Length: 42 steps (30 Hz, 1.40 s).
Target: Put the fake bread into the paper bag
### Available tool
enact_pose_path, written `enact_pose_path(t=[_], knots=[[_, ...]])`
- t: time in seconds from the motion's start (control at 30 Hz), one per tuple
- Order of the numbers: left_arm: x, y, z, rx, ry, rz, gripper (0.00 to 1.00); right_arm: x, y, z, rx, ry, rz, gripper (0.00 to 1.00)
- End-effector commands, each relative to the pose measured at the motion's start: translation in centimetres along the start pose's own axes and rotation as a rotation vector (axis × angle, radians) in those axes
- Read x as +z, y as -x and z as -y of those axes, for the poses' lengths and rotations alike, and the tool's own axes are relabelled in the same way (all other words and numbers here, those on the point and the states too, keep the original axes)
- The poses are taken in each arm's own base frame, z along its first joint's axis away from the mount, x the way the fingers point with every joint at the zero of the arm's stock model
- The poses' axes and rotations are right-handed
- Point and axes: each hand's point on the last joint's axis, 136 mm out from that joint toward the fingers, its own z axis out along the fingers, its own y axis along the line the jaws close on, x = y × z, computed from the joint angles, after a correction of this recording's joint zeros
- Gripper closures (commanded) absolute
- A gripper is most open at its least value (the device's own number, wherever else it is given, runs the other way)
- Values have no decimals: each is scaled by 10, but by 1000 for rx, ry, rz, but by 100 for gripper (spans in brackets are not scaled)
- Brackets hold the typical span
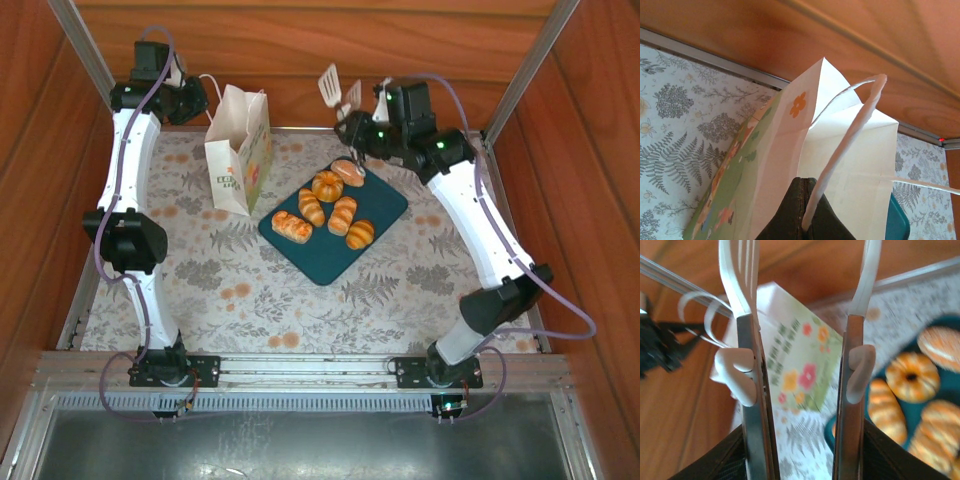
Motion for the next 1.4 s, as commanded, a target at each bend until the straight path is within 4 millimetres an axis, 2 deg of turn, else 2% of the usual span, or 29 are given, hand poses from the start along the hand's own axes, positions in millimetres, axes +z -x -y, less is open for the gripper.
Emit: enact_pose_path(t=[0.0,0.13,0.23,0.37,0.5,0.67,0.7,0.83,1.37], knots=[[1,-1,-6,-16,14,-6,100,-5,-39,28,35,-81,-88,49],[0,1,-6,-14,12,-3,100,-2,-82,51,33,-111,-190,50],[0,2,-5,-14,9,-1,100,5,-112,54,-38,-108,-293,50],[-1,2,-5,-16,6,1,100,19,-147,44,-225,-96,-431,51],[-1,0,-6,-17,10,-4,100,33,-169,37,-397,-64,-513,50],[1,-1,-8,-15,16,-8,100,41,-185,29,-562,-9,-561,50],[0,-1,-9,-17,17,-6,100,52,-194,35,-583,-20,-596,50],[0,1,-8,-17,15,-2,100,59,-206,40,-693,-38,-638,49],[-1,4,-7,-20,5,1,100,84,-215,70,-842,-168,-712,48]])
